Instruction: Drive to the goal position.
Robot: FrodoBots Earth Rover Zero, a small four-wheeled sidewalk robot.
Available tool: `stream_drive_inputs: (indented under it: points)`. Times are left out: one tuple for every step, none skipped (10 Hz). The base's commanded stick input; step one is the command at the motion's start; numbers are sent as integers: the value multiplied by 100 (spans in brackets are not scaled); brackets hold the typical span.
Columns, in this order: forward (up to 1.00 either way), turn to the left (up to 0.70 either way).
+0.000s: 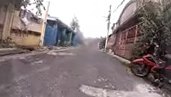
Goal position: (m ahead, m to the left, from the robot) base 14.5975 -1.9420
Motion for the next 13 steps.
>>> stream_drive_inputs:
  points:
    - [6, 0]
    - [5, 0]
    - [6, 0]
    - [6, 0]
    - [5, 0]
    - [5, 0]
    - [6, 0]
    - [6, 0]
    - [6, 0]
    - [6, 0]
    - [6, 0]
    - [6, 0]
    - [8, 0]
